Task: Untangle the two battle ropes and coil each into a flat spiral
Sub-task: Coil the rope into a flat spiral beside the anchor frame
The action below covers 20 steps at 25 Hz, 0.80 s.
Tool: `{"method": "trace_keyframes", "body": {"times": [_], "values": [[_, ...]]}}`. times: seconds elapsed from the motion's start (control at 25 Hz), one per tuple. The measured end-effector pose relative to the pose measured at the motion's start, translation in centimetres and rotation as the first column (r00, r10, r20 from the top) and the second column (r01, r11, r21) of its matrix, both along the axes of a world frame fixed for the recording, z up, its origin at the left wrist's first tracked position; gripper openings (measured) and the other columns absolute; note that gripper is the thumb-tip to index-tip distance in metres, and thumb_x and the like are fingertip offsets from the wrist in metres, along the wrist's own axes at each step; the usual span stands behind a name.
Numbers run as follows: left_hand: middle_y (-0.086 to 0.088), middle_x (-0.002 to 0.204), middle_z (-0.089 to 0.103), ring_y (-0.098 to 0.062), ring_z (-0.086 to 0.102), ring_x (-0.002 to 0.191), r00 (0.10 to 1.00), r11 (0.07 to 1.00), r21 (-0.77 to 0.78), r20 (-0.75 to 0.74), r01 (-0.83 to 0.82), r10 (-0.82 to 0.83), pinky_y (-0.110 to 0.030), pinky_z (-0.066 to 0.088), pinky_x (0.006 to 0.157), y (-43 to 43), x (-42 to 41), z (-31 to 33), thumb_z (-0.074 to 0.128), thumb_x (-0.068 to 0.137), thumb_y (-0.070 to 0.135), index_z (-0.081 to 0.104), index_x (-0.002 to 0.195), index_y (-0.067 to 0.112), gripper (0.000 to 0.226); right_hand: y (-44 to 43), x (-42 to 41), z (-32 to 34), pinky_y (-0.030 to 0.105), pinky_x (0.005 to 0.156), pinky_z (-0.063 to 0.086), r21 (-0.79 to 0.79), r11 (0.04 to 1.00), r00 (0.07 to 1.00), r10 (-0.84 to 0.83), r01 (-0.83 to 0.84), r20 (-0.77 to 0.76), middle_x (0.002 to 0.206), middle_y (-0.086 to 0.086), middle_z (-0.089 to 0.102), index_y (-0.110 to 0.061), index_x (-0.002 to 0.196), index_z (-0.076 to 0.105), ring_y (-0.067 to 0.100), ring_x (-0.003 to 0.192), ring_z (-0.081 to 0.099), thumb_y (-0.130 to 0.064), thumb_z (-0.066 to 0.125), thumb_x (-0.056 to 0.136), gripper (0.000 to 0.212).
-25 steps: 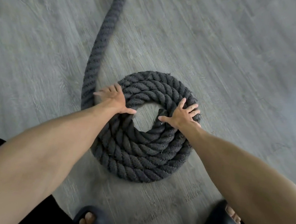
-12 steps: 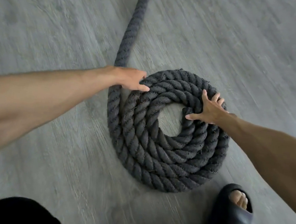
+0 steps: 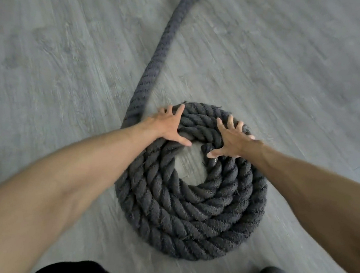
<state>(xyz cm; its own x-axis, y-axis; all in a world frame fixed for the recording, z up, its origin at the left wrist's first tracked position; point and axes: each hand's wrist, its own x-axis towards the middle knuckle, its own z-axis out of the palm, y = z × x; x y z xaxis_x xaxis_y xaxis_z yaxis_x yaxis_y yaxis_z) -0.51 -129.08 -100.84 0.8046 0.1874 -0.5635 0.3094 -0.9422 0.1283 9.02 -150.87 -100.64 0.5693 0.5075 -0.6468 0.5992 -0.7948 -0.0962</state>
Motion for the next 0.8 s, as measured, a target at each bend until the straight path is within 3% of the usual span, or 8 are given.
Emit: {"method": "trace_keyframes", "body": {"times": [0.12,0.2,0.32,0.6,0.72,0.8], "values": [[-0.027,0.156,0.013,-0.045,0.019,0.142,0.999,0.993,0.107,0.028,-0.045,0.042,-0.058,0.032,0.109,-0.6,0.3,-1.1,0.061,0.064,0.085,-0.017,0.155,0.021,0.136,-0.6,-1.3,0.3,0.081,0.109,0.015,0.114,0.991,0.997,-0.069,0.067,0.014,0.166,0.013,-0.024,-0.024,0.160,-0.013,0.044,0.152,-0.017,-0.072,0.068,0.077,0.126],[-0.027,0.153,0.019,-0.043,0.025,0.138,0.997,0.984,0.164,0.033,-0.067,0.063,-0.055,0.034,0.106,-0.9,-0.3,-0.9,0.056,0.066,0.087,-0.015,0.156,0.021,0.132,-2.0,-4.2,-0.2,0.080,0.111,0.007,0.173,0.951,0.962,-0.269,0.257,0.054,0.165,0.019,-0.023,-0.018,0.160,-0.013,0.042,0.151,-0.021,-0.074,0.062,0.081,0.123],[-0.028,0.152,0.023,-0.042,0.029,0.136,0.996,0.974,0.208,-0.013,-0.089,0.093,-0.054,0.038,0.102,-1.6,-1.1,-0.1,0.055,0.067,0.087,-0.014,0.156,0.018,0.132,-3.9,-7.5,-0.8,0.082,0.106,-0.001,0.108,0.893,0.896,-0.443,0.437,0.038,0.159,0.022,-0.034,-0.017,0.158,-0.019,0.042,0.149,-0.028,-0.085,0.057,0.073,0.133],[-0.028,0.148,0.025,-0.043,0.032,0.132,0.947,0.932,0.230,-0.099,-0.279,0.307,-0.053,0.043,0.096,-4.0,-2.8,0.5,0.052,0.070,0.087,-0.015,0.155,0.014,0.130,-3.7,-2.4,0.0,0.085,0.105,0.006,0.036,0.973,0.970,-0.225,0.230,-0.095,0.158,0.021,-0.038,-0.021,0.157,-0.022,0.042,0.147,-0.031,-0.073,0.077,0.066,0.144],[-0.028,0.148,0.025,-0.042,0.033,0.131,0.895,0.885,0.253,-0.121,-0.390,0.429,-0.052,0.043,0.096,-5.8,-2.1,0.4,0.050,0.073,0.085,-0.016,0.155,0.011,0.129,-3.7,1.2,0.6,0.083,0.108,0.005,0.076,0.992,0.993,-0.099,0.103,-0.060,0.161,0.018,-0.033,-0.024,0.159,-0.017,0.039,0.149,-0.030,-0.072,0.077,0.067,0.140],[-0.028,0.149,0.024,-0.042,0.032,0.131,0.857,0.856,0.259,-0.147,-0.448,0.493,-0.053,0.044,0.096,-6.6,-0.9,1.0,0.051,0.074,0.084,-0.016,0.155,0.009,0.128,-4.1,1.9,0.5,0.083,0.108,0.002,0.089,0.983,0.987,-0.163,0.162,0.004,0.162,0.021,-0.030,-0.022,0.160,-0.015,0.042,0.149,-0.028,-0.075,0.073,0.068,0.138]]}}
